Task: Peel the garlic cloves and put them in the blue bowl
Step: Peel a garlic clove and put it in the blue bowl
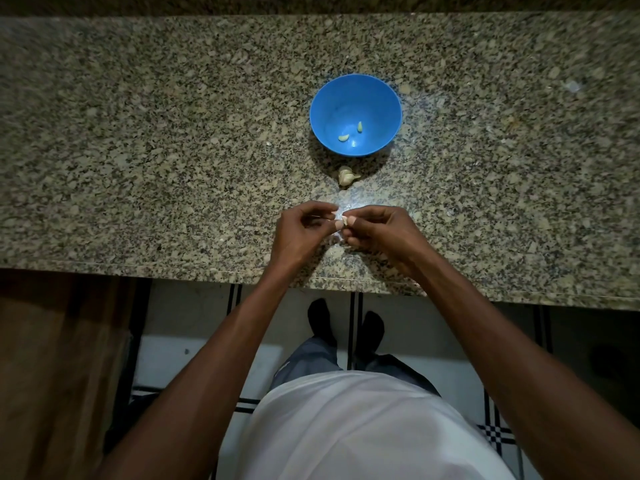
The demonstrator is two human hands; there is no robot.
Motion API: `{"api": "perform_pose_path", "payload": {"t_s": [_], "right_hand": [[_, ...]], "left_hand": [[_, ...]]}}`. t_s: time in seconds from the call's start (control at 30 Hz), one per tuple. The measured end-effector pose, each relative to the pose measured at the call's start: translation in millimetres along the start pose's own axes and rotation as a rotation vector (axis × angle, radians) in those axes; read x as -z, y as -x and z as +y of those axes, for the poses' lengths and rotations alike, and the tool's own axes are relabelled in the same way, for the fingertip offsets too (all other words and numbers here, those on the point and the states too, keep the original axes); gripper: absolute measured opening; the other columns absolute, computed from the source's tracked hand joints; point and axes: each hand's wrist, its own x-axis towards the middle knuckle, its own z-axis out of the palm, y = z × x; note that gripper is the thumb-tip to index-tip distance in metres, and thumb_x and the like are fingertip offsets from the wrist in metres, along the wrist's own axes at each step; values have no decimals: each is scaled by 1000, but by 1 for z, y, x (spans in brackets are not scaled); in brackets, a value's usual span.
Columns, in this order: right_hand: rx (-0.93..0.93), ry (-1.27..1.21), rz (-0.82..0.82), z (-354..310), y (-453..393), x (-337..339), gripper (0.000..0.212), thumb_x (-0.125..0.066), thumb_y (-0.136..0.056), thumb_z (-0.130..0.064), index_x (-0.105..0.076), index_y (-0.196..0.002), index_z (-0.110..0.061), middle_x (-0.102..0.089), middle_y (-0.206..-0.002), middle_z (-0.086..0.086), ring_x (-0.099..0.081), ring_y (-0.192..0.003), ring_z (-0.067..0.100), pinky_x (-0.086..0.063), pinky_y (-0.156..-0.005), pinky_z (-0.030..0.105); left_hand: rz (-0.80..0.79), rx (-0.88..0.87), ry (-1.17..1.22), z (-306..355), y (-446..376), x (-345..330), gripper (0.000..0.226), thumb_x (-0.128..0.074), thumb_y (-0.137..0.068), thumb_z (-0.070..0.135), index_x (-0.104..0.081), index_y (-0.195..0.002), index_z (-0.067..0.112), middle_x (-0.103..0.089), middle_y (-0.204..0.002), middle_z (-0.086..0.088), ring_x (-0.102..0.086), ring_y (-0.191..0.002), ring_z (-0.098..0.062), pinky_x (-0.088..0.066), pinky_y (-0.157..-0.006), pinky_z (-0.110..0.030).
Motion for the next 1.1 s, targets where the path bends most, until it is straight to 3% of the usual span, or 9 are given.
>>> {"api": "perform_pose_path", "payload": {"t_s": [0.07, 0.13, 0.37, 0.57, 0.67, 0.77, 0.93, 1.1], "right_hand": [[13, 56, -9, -2, -1, -2, 15, -73, -95, -2, -75, -107, 6, -78, -94, 20, -76, -86, 24, -65, -80, 32], [1, 47, -3, -3, -1, -3, 13, -74, -95, -3, -75, -105, 6, -79, -93, 19, -76, -84, 23, -65, -80, 31], [-103, -254, -9, 4, -2, -9, 22, -76, -92, -6, -77, -113, 0, -79, -102, 13, -75, -92, 16, -61, -87, 25], [-84, -222, 67, 5, -3, -13, 24, -77, -92, -6, -76, -114, 2, -78, -97, 12, -73, -80, 13, -61, -76, 23], [-39, -100, 67, 4, -5, -11, 20, -77, -93, -9, -78, -110, 3, -78, -91, 12, -73, -77, 13, -59, -69, 22], [29, -19, 65, 5, -5, -9, 19, -75, -95, -9, -78, -108, 5, -77, -88, 14, -73, -77, 14, -60, -70, 23], [14, -23, 52, 3, -5, -9, 20, -75, -95, -7, -77, -109, 7, -77, -88, 15, -73, -76, 14, -59, -68, 22], [-46, -113, 63, 0, -7, -13, 17, -76, -93, -4, -77, -107, 5, -77, -89, 13, -72, -80, 16, -62, -80, 26]], "left_hand": [[-49, -69, -68, 4, -1, -1, 25, -82, -88, 13, -80, -113, 14, -79, -104, -1, -76, -94, -13, -64, -83, -32], [-9, -91, -98, 6, -3, -1, 16, -82, -88, 11, -82, -104, 11, -80, -98, 1, -76, -90, -9, -64, -83, -34], [86, -150, -204, 3, -7, -6, 7, -79, -92, 18, -79, -98, 15, -77, -88, 8, -72, -82, 1, -62, -75, -23], [16, -256, -313, -2, -4, -15, 5, -62, -102, 16, -58, -99, 15, -67, -86, 5, -65, -79, -8, -53, -65, -26], [-74, -356, -474, -6, -7, -13, 9, -51, -104, 11, -46, -101, 17, -55, -88, 0, -51, -78, -19, -38, -64, -34], [-103, -455, -559, -5, -11, -10, 12, -47, -105, 9, -43, -96, 16, -47, -86, 1, -42, -78, -20, -32, -67, -34], [-90, -524, -580, -7, -15, -8, 18, -44, -108, 9, -41, -92, 17, -44, -83, -1, -41, -73, -24, -36, -65, -43], [-56, -531, -533, -3, -13, -10, 21, -46, -107, 5, -43, -87, 12, -45, -78, -3, -38, -71, -20, -34, -64, -39]]}}
